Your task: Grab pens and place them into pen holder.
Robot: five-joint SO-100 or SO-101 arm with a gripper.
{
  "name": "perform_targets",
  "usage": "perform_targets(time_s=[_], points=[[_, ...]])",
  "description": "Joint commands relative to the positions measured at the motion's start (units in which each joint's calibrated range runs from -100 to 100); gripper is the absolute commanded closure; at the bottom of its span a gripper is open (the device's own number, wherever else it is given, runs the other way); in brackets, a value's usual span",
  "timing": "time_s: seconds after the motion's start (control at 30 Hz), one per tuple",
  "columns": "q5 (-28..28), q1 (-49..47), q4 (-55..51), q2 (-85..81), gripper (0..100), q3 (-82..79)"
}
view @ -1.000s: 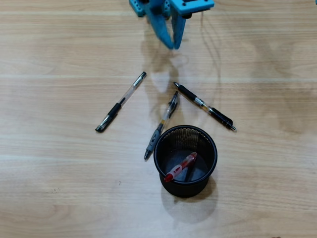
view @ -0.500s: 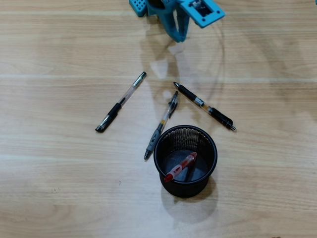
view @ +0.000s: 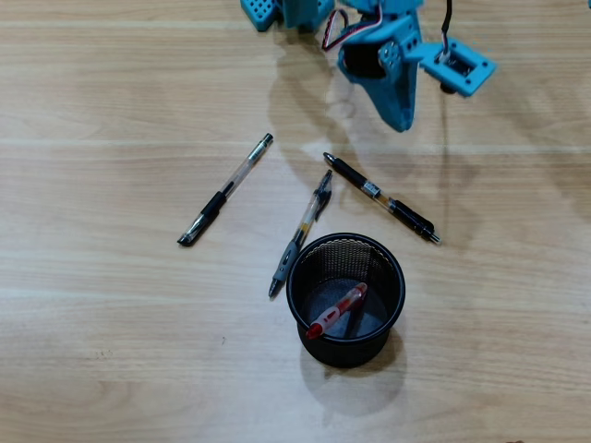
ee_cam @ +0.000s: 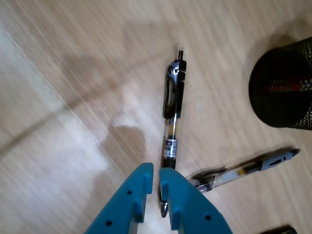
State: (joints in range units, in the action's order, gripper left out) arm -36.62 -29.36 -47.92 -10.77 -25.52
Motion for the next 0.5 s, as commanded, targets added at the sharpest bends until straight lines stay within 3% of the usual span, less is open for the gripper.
perform_targets(time_s=[0.0, 0.3, 0.47], points=[[0.3, 2.8, 0.4, 5.5, 98, 8.1], [-0.1, 6.2, -17.6, 23.3, 98, 29.9], [0.0, 5.6, -19.6, 26.3, 98, 34.9]])
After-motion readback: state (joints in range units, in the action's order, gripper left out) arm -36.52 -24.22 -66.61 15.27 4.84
